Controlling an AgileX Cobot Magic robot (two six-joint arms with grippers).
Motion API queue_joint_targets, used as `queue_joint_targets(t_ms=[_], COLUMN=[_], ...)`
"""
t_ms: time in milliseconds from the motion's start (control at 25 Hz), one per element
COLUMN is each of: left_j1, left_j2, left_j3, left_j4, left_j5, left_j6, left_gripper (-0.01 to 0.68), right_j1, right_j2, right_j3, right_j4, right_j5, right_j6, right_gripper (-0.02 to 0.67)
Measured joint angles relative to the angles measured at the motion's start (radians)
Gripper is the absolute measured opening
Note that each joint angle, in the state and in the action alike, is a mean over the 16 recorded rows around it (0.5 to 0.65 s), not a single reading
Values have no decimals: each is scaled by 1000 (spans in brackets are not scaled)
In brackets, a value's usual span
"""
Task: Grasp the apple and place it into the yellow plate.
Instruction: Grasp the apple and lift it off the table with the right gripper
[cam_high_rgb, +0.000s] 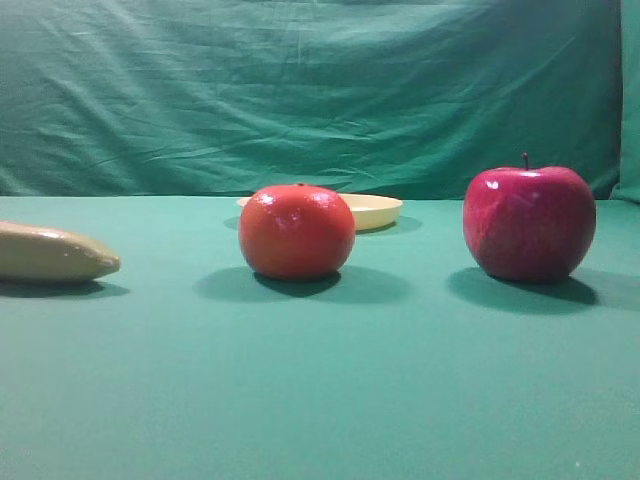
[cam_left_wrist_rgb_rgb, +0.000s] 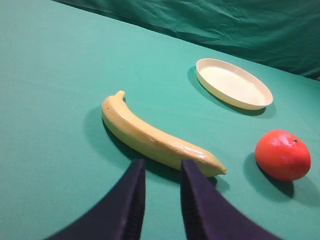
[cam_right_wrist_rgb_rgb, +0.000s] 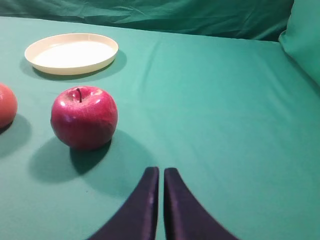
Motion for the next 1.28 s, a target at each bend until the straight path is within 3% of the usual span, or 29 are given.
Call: queue_joint_targets(t_ms=[920, 1280], left_j1=[0, 0], left_j2=[0, 0], left_j3=[0, 0], left_j4=[0, 0], left_j5=[0, 0], left_j6=[0, 0], left_gripper=[157, 157], right_j1=[0, 0], right_j2=[0, 0], right_j3=[0, 0], right_j4=[8, 171], right_j5=[0, -15], right_j6=[2, 15], right_gripper=[0, 0])
